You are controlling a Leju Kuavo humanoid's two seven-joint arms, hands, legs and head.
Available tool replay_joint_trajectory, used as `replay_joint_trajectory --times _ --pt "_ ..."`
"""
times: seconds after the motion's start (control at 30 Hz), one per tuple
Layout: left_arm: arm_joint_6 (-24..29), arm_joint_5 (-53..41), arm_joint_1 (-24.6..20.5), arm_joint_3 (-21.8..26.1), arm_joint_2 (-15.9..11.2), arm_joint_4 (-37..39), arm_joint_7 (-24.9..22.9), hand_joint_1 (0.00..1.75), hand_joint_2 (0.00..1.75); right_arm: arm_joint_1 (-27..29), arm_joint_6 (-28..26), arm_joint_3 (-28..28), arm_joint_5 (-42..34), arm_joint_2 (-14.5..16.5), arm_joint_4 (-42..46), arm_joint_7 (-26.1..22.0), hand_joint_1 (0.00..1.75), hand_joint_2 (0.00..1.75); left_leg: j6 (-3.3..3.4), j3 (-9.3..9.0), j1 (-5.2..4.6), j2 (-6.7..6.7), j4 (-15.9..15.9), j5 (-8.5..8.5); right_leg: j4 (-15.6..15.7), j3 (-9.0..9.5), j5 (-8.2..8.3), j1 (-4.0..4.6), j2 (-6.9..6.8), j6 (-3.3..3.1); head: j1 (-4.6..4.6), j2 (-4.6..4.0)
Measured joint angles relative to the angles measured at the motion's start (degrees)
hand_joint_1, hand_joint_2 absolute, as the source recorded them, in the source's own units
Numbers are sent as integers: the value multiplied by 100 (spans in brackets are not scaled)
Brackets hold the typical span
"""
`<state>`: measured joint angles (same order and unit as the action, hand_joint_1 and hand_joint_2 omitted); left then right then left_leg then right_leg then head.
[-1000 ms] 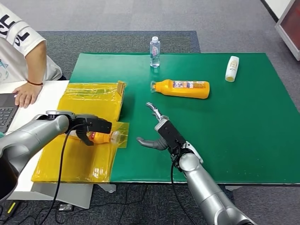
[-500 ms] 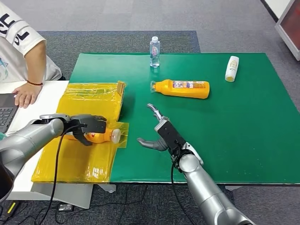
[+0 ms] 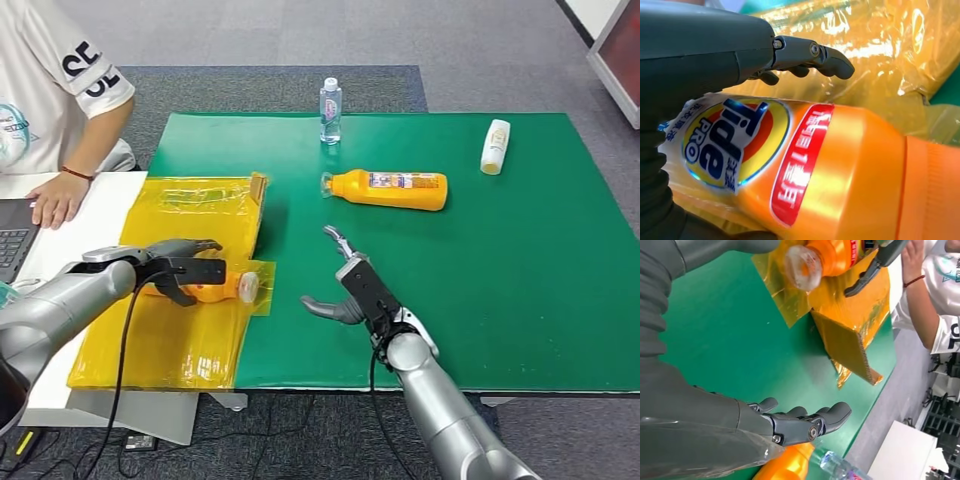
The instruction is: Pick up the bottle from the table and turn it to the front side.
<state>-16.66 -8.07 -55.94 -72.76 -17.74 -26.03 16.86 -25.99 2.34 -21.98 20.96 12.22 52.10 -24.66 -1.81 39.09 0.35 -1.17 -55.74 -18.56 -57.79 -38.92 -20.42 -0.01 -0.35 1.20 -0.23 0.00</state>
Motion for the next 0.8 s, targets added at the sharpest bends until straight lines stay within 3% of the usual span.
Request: replay_joint_trajectory --times 0.17,0.33,0.57,0.8 --pt "697 -397 250 407 43 -267 13 0 175 105 -70 119 82 -26 90 96 0 175 0 0 0 0 0 0 0 0 0 0 0 1 -1 0" --pt "1266 -1323 692 1315 59 -1161 -51 0 175 301 -139 310 216 -101 325 223 0 175 4 1 -1 1 0 -3 4 2 -3 -2 -1 6 0 0" --pt "970 -2540 1276 2854 114 -2956 -239 0 175 591 -162 632 405 -208 634 335 0 175 6 3 -1 0 0 -12 5 1 -5 -3 1 9 0 0" --pt "925 -2905 1545 3538 194 -4104 -269 0 175 710 -165 839 480 -259 870 355 0 175 5 3 -1 0 0 -11 5 1 -7 -3 2 12 0 0"
